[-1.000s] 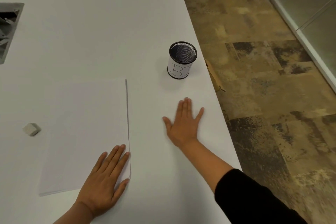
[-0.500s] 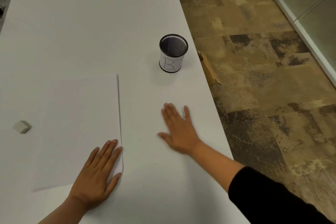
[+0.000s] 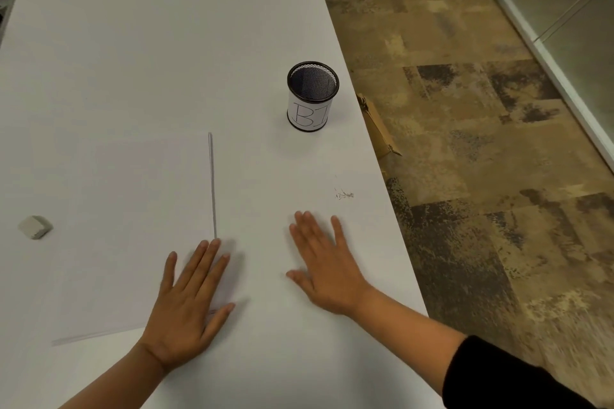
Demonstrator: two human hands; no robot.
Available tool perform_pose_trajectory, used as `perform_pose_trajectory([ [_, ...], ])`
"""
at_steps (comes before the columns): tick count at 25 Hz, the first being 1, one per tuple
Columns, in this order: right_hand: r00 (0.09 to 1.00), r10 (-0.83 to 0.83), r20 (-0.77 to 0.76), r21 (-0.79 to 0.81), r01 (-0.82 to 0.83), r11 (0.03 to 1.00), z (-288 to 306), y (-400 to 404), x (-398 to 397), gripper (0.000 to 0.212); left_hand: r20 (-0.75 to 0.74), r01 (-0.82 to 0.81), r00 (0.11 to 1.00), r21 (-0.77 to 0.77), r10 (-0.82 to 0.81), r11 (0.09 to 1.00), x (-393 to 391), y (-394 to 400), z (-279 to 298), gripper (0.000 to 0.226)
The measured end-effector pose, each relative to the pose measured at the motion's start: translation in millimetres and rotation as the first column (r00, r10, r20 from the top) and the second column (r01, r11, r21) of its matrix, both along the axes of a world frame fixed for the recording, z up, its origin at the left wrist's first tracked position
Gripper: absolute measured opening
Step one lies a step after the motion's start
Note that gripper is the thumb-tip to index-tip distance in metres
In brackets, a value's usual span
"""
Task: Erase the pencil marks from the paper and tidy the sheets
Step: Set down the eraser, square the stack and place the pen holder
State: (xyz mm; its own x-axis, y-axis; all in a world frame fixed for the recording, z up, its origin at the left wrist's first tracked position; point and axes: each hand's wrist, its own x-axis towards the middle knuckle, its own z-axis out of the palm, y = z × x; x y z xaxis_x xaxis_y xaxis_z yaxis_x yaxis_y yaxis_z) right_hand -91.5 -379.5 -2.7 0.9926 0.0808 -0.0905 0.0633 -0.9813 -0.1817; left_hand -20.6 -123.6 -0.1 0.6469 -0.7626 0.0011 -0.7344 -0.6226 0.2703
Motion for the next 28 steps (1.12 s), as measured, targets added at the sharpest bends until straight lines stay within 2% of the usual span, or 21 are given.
perform_pose_trajectory([
  [2,0.996,0.085,-0.033,-0.007,-0.085,0.996,-2,0,-7,0.068,-0.004,0.009,1.000,-0.048,-0.009,0.999,6,-36,4,0.064],
  [5,0.997,0.075,-0.025,-0.038,-0.076,0.996,-6,-17,5,0.069,-0.054,-0.030,0.998,-0.029,0.028,0.999,23,-92,-3,0.066],
  [10,0.977,-0.215,-0.011,-0.113,0.212,0.971,-6,-67,43,0.078,-0.096,-0.111,0.989,-0.010,0.110,0.994,44,-139,-24,0.085],
  [13,0.956,-0.294,0.025,-0.136,0.294,0.946,1,-84,45,0.076,-0.037,-0.116,0.993,0.003,0.116,0.993,45,-143,-28,0.075],
  [15,0.938,-0.342,0.046,-0.087,0.345,0.934,6,-80,32,0.071,-0.029,-0.126,0.992,0.018,0.126,0.992,45,-144,-30,0.070],
  [18,0.940,-0.341,0.021,-0.086,0.341,0.936,2,-63,-4,0.072,-0.007,-0.124,0.992,0.027,0.125,0.992,44,-145,-30,0.069],
  [22,0.824,-0.565,0.030,-0.179,0.561,0.809,-4,-57,-13,0.085,-0.002,-0.163,0.987,0.067,0.164,0.984,44,-159,-28,0.077],
  [24,0.810,-0.587,0.011,-0.158,0.581,0.799,-5,-59,6,0.083,-0.018,-0.131,0.991,0.093,0.133,0.987,47,-174,-24,0.081],
  [28,0.858,-0.513,0.011,-0.143,0.509,0.849,-6,-75,35,0.074,-0.073,0.044,0.997,0.093,-0.038,0.995,44,-213,-20,0.081],
])
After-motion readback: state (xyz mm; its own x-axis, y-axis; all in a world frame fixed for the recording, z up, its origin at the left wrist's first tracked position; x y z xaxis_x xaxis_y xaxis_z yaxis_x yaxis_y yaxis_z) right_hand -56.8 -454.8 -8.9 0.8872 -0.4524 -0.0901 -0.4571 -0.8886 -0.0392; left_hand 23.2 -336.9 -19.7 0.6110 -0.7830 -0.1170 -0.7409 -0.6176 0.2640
